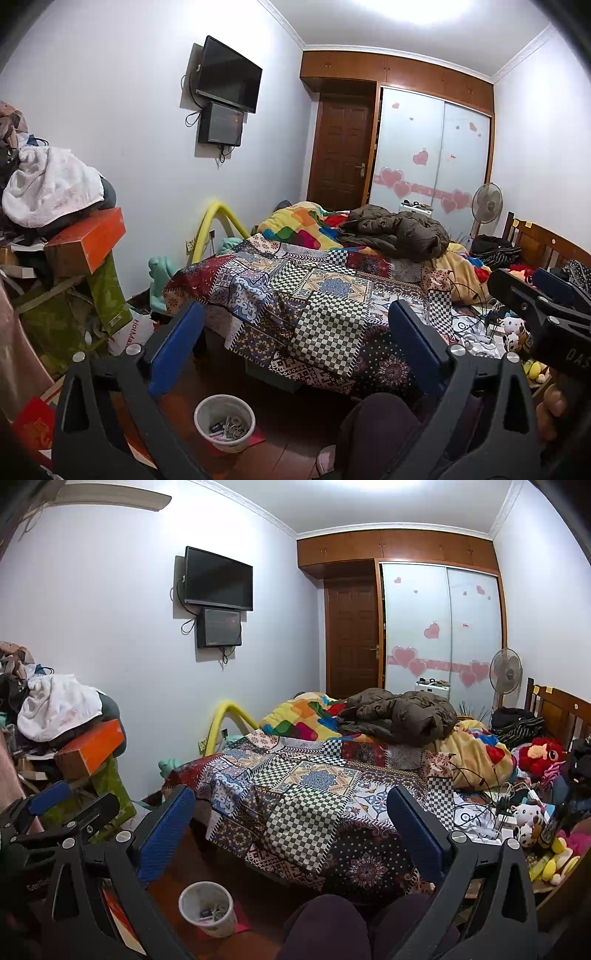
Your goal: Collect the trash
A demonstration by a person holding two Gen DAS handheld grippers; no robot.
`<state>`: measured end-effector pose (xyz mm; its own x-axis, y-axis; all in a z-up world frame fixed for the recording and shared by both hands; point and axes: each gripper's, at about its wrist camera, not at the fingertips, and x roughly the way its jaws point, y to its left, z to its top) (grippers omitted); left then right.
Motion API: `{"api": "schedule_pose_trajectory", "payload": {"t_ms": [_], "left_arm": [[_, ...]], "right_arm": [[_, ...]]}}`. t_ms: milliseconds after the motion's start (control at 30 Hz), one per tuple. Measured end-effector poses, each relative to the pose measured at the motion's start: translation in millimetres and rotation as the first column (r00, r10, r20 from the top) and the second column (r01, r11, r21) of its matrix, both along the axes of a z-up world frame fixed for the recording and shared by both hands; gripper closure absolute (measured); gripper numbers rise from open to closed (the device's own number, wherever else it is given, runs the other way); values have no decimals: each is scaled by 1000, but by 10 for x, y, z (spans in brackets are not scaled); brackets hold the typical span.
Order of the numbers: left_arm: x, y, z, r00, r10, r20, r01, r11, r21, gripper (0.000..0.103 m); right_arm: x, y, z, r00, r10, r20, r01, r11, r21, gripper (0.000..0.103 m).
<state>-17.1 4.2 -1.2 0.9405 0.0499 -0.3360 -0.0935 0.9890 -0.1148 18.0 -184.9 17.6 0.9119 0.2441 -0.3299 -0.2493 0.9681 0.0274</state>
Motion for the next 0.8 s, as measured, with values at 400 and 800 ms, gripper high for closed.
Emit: {"api": "schedule_pose_trajectory", "payload": {"t_ms": [400,800], "left_arm": [[-35,-23,21,1000,-19,12,19,1000,-3,2],[-54,-64,28,1000,-20,16,20,1000,0,2]], "right_arm": [[5,-23,6,1000,2,-2,-2,1000,2,0],[-10,-37,-16,1000,-9,-16,9,1000,4,0]]}}
